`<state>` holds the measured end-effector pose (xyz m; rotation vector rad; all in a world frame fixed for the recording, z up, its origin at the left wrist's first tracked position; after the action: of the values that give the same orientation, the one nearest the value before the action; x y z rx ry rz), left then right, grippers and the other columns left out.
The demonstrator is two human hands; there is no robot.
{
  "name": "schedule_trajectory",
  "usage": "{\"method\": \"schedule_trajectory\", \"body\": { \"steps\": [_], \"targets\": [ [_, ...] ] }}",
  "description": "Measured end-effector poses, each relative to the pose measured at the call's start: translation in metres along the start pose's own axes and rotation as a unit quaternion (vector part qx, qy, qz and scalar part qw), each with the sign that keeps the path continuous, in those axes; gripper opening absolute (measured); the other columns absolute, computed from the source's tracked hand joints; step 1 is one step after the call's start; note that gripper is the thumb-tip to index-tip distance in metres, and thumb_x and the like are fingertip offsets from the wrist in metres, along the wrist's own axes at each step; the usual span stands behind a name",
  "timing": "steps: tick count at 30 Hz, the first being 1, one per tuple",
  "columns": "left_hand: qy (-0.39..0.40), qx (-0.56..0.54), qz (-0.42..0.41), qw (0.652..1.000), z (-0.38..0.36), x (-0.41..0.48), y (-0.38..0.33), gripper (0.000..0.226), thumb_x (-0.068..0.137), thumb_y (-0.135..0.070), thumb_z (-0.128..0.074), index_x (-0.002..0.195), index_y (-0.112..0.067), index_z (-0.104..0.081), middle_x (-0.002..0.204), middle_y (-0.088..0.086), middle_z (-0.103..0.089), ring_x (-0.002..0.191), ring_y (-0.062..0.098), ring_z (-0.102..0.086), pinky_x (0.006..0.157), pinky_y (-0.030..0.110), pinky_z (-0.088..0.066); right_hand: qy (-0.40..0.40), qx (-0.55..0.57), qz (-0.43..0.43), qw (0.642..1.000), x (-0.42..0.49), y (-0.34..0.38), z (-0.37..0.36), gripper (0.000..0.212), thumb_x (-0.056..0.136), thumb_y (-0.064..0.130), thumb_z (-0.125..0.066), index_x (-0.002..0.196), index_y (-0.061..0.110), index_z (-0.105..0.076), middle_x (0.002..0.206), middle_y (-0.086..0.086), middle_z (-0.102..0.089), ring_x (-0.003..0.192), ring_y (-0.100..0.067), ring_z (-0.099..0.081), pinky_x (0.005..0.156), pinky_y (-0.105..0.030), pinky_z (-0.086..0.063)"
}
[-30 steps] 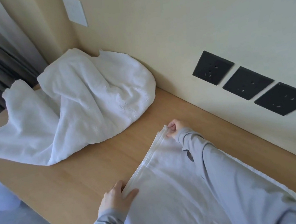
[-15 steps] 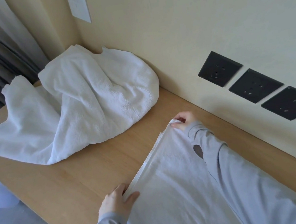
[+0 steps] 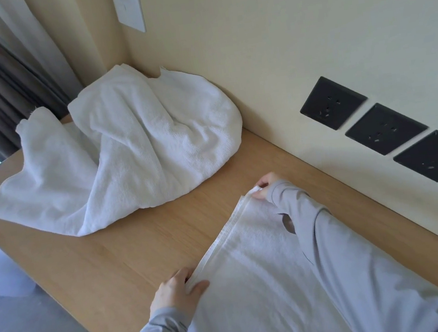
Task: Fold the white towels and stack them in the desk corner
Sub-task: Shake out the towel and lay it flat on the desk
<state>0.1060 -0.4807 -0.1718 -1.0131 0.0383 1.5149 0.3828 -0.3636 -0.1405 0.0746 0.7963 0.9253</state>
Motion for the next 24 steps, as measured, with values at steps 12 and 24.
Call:
{"method": "schedule_trajectory", "body": {
  "steps": [12,24],
  "targets": [
    [0.003,-0.132,-0.028,0.991,0.014,0.074,-0.101,0.034,0.092,-0.038,-0.052,0.117,-0.017,-0.062,0.112,0.001,-0.064,0.103,0.019,-0.058,0.082,0.023,-0.04,0.279,0.143,0.231,0.921,-0.117,0.006,0.063,0.027,0.065,-0.003,-0.08,0.068,0.023,-0.075,0.07,0.004,-0.072,0.069,-0.005,-0.067,0.067,-0.017,-0.053],
    [0.096,-0.302,-0.044,0.947,-0.008,0.088,-0.167,0.021,0.073,-0.019,-0.075,0.093,-0.02,-0.068,0.084,-0.001,-0.068,0.07,0.009,-0.063,0.057,0.019,-0.051,0.063,0.146,0.19,0.969,-0.104,-0.01,0.056,0.023,0.071,0.003,-0.077,0.07,0.025,-0.071,0.065,0.011,-0.063,0.063,-0.001,-0.055,0.069,-0.02,-0.046]
  ]
}}
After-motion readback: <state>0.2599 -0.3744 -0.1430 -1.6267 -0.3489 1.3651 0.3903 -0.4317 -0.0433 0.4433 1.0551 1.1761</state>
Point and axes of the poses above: each hand's wrist, its own x-axis towards the middle knuckle, its own z-axis out of the back of the hand, y = z × x, the point moved 2 cm from there along x, towards the middle knuckle
